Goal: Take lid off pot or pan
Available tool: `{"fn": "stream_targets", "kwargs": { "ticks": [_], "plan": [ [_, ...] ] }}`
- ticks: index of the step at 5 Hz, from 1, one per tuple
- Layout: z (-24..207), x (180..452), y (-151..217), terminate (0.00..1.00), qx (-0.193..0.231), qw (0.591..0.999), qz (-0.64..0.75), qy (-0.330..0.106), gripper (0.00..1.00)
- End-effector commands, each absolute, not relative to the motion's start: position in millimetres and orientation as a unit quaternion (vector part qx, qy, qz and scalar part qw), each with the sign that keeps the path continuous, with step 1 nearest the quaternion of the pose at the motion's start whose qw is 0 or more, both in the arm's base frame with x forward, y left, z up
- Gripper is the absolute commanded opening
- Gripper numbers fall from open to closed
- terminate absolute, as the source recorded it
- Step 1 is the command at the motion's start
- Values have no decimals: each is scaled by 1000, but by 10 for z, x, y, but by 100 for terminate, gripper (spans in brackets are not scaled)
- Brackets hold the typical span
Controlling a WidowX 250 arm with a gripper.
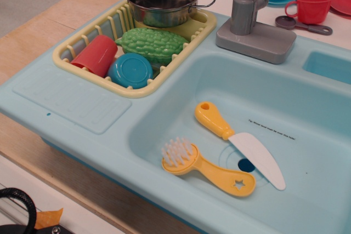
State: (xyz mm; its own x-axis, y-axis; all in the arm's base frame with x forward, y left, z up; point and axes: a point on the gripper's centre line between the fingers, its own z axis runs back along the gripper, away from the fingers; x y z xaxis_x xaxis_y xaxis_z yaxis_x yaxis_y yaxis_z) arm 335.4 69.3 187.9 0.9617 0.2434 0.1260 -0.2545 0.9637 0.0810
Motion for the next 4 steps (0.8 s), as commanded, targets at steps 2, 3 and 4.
{"fn": "stream_targets", "kwargs": {
  "ticks": [2,3,4],
  "plan": [
    [1917,2674,666,0,44,970,227,-77,0],
    [1901,2479,680,0,42,963,255,-77,0],
    [1824,2361,707,0,38,957,276,-81,0]
  ]
}}
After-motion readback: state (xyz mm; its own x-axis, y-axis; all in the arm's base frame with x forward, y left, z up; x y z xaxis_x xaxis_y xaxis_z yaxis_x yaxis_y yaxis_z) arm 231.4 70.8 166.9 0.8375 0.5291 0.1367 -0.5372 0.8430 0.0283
